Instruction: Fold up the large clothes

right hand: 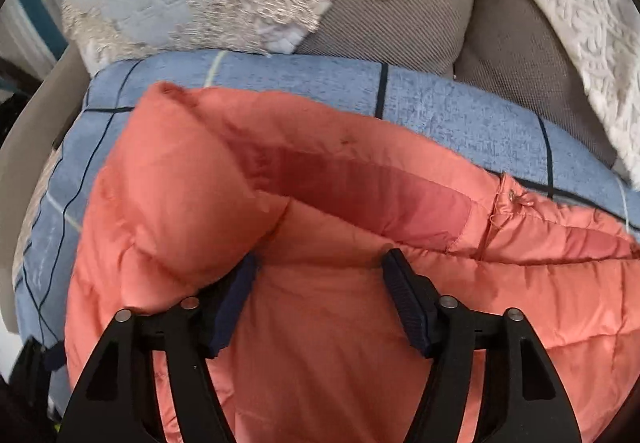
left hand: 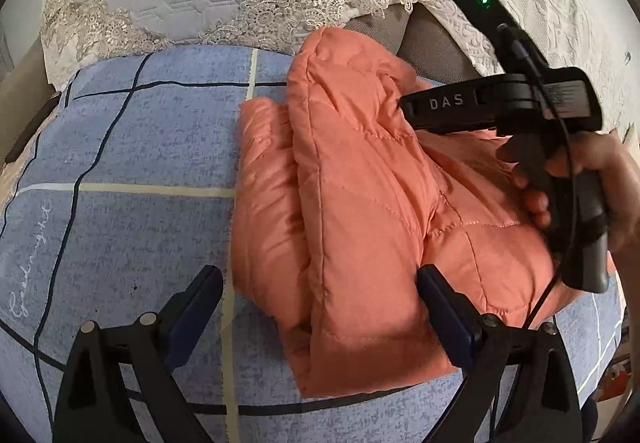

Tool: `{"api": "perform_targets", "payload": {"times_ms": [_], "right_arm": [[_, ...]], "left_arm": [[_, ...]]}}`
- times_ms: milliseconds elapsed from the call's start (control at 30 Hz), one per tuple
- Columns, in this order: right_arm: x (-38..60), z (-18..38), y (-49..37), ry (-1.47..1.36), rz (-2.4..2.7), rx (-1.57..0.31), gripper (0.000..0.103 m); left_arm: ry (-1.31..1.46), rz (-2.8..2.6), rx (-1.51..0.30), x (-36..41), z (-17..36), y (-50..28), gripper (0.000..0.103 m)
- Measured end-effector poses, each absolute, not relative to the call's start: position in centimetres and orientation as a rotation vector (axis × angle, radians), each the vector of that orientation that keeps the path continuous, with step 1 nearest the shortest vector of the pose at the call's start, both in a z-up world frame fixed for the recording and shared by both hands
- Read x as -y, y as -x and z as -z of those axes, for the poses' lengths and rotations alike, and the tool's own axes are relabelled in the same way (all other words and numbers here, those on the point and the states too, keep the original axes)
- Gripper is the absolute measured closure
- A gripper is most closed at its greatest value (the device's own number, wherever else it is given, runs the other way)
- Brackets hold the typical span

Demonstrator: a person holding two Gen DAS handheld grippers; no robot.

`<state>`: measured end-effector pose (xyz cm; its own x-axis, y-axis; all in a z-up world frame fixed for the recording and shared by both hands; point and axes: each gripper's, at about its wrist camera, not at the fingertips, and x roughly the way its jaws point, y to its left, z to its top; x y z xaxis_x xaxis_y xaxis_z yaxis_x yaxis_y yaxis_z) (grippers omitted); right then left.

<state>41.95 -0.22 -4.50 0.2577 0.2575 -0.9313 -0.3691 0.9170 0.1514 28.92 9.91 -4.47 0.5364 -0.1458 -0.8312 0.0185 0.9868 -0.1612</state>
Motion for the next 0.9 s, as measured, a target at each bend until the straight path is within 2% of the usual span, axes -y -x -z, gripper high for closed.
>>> {"api": "perform_targets", "payload": {"times_ms": [33,100,167,333,600,733,833,900], "right_arm": [[0.2,4.7,-42.2,0.102,-0.415,-1.246,0.030],[0.2,4.9,-42.4,0.125,-0.378,-1.241,0.020],[0.3,5.1,-42.5,0.121,-0.362,-1.249,0.017],[2.8,2.2,-42.1,0.029,-0.372,-1.257,0.017],[12.7,-6.3,-38.7,0.019,-0.304,-1.031,0.018],[17.5,-8.0,-35.7,0.110,-0.213,-0.943,0.018],[20.1,-7.1,-34.7,0.152,-0.153,-0.949,0.031],[21.6,-5.5,-34.7,0.160,-0.124,-0.993,0.045]], "left_arm": [[0.137,0.098,-1.001,-9.9,4.5,-29.0,0.004],[0.133,0.092,-1.003,-9.8,4.7,-29.0,0.003],[0.127,0.089,-1.005,-9.8,4.7,-29.0,0.003],[0.100,0.099,-0.990,-9.5,2.9,-28.8,0.004],[0.067,0.131,-0.897,-8.0,-2.2,-29.5,0.004],[0.073,0.169,-0.896,-6.5,-3.4,-31.9,0.004],[0.066,0.169,-0.897,-5.8,-3.3,-34.3,0.004],[0.028,0.123,-0.934,-5.6,-2.5,-36.3,0.006]]}}
